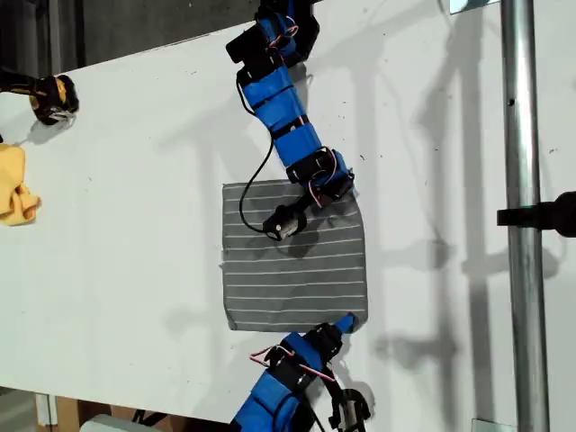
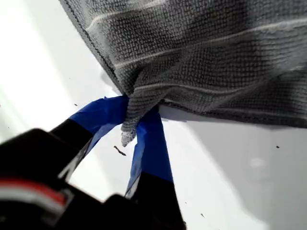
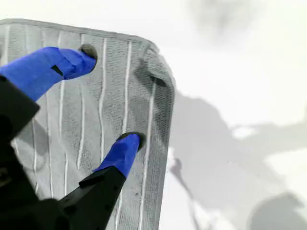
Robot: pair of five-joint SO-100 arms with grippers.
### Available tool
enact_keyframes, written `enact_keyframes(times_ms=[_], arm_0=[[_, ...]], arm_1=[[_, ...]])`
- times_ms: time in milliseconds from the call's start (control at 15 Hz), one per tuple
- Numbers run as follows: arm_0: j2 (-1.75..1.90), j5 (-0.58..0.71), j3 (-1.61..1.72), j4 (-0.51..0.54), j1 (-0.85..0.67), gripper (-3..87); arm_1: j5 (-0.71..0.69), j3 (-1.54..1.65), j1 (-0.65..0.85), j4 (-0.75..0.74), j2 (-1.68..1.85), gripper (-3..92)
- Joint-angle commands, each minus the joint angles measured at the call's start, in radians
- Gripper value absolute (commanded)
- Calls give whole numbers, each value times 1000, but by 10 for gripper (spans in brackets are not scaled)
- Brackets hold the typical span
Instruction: Grasp corners of a towel and fold twice.
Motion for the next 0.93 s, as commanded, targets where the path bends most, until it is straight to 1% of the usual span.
enact_keyframes(times_ms=[0, 133, 467, 533, 667, 733, 867], arm_0=[[-66, -28, -20, -38, 20, 288], [-130, -41, -26, -83, 23, 291], [-232, -72, -48, -130, 25, 288], [-253, -78, -51, -147, 26, 272], [-301, -92, -64, -172, 28, 218], [-316, -97, -69, -178, 26, 175], [-337, -91, -78, -172, 17, 54]], arm_1=[[-11, -25, 23, 9, 5, -2], [-11, -29, 23, 11, 5, -2], [-11, -29, 25, 12, 3, -2], [-11, -29, 25, 14, 2, -2], [-11, -29, 25, 14, 0, -2], [-11, -29, 25, 14, -2, -2], [-11, -29, 25, 12, -6, -2]])
